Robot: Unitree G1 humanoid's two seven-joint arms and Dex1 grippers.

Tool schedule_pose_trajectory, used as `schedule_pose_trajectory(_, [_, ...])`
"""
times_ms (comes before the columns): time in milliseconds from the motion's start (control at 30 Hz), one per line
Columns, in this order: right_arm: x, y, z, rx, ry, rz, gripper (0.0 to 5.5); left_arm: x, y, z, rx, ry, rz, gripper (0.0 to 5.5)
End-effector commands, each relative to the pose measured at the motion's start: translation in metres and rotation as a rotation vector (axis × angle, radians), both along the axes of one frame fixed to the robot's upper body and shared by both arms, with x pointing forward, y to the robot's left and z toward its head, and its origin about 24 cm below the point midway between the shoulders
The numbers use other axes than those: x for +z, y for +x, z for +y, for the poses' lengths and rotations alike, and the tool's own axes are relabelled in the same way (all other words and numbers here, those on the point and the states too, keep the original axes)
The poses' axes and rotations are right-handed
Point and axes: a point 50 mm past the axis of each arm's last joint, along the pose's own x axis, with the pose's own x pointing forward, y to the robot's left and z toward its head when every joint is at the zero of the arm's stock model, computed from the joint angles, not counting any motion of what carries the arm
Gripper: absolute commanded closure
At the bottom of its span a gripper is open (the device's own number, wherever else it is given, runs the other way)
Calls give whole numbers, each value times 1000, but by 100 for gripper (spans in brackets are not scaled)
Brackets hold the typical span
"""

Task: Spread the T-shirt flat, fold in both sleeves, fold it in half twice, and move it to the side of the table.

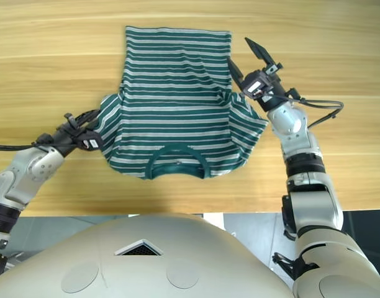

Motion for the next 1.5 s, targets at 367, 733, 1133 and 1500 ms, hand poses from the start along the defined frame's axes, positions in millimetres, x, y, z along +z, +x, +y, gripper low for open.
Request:
schedule_pose_trajectory(367, [-1, -6, -6, 3, -17, 2, 289, -41, -48, 17, 190, -53, 218, 395])
schedule_pose_trajectory(733, [1, -10, -9, 2, -25, 7, 289, -26, -74, 14, 148, -82, 267, 305])
schedule_pose_trajectory(1133, [-1, -12, -8, -1, -18, 19, 289, -19, -60, 19, 59, 43, 290, 305])
schedule_pose_trajectory(1500, [-2, -12, -8, -14, -11, 24, 289, -29, -60, 9, -5, 45, 301, 305])
